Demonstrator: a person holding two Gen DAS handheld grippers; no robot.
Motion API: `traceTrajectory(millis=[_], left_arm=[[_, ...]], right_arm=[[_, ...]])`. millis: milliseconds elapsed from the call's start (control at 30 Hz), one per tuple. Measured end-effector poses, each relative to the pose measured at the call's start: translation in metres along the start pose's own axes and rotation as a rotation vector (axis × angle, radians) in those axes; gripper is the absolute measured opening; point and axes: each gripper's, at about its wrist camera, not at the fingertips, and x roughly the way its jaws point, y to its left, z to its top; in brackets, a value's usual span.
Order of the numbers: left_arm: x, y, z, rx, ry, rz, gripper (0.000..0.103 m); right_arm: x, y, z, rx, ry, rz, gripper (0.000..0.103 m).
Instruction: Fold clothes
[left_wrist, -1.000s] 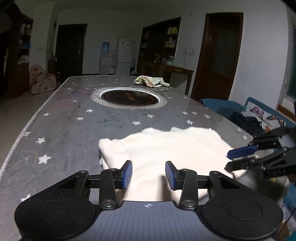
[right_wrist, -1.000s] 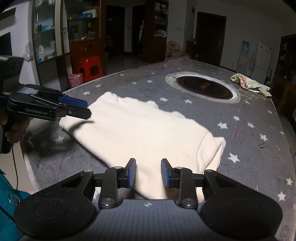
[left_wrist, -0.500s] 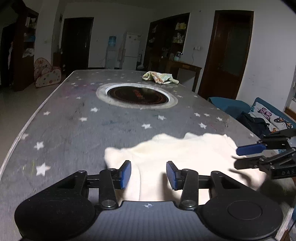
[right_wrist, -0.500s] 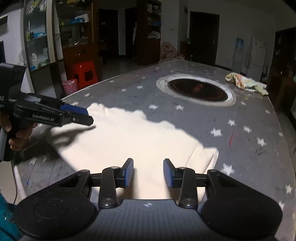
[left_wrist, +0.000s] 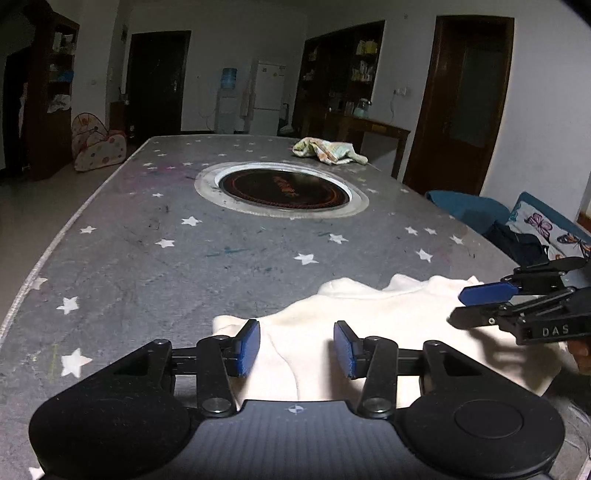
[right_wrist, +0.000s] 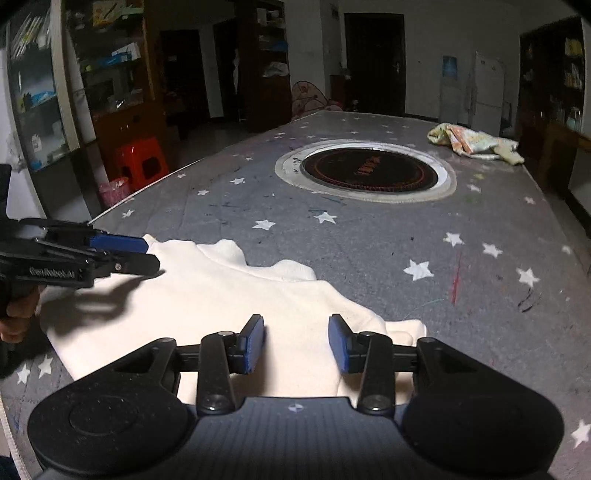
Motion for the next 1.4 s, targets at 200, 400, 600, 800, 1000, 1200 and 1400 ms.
traceTrajectory(millis=[200,400,600,800,1000,1200,1400], left_arm=[[-0.018,0.019,0.004,-0.063,-0.038,0.049,0.052],[-0.035,0.039,0.001,-0.128,-0.039,0.082,0.055],[-0.044,0.05,-0.005,-0.203,-0.021,0.094,0.059],[-0.05,0.063,-0.009,-0.327,-0.007,0.066,0.063],[-0.05,0.065,-0.01,-0.424,0.013,0.016,0.066],[-0.05,0.068,-0.012,-0.522,0.032,-0.035,0.069],[-0.041,0.075,-0.016,-0.724,0.069,-0.118,0.071]], right_arm=[[-0.017,0.035,0.01,-0.148,-0.027,0.053,0.043],[-0.027,0.094,0.015,-0.351,-0.043,0.184,0.045],[-0.024,0.147,0.011,-0.538,-0.012,0.305,0.045],[-0.011,0.179,0.002,-0.661,0.02,0.33,0.045],[0.011,0.198,-0.007,-0.727,0.032,0.307,0.04],[0.005,0.188,0.001,-0.613,0.007,0.307,0.012],[-0.012,0.165,0.018,-0.454,-0.051,0.322,0.008]])
